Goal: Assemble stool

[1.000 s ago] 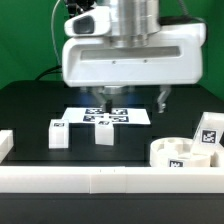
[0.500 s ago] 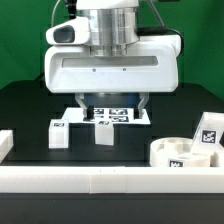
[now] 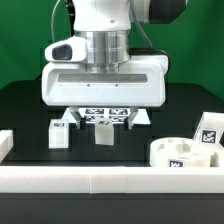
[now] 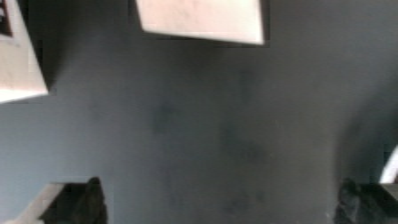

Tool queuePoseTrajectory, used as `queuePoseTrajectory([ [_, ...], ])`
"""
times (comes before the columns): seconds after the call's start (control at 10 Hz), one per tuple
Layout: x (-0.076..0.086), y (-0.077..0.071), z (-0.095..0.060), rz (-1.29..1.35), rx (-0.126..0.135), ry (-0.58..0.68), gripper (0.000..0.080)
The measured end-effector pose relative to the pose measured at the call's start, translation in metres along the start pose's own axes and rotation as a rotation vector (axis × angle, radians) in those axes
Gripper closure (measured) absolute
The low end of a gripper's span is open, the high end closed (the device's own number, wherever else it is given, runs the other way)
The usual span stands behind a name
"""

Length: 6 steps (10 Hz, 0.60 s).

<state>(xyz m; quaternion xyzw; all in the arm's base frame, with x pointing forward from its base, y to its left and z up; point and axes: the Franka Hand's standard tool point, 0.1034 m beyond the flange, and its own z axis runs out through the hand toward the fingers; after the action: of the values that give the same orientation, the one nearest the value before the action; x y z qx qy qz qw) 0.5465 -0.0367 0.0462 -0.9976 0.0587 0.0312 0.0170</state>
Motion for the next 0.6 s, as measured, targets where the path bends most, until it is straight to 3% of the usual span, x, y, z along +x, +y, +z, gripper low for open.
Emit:
queuePoseTrajectory([
  [0.1, 0.001, 0.0, -0.001, -0.001, 0.001, 0.0, 0.015],
  [0.3, -0.01, -0.004, 0.0, 0.013, 0.022, -0.171, 0.015],
  [0.4, -0.005, -0.003, 0.0, 0.024, 0.018, -0.207, 0.015],
  [0.6, -0.014, 0.007, -0.002, 0.031, 0.019, -0.378, 0.015],
])
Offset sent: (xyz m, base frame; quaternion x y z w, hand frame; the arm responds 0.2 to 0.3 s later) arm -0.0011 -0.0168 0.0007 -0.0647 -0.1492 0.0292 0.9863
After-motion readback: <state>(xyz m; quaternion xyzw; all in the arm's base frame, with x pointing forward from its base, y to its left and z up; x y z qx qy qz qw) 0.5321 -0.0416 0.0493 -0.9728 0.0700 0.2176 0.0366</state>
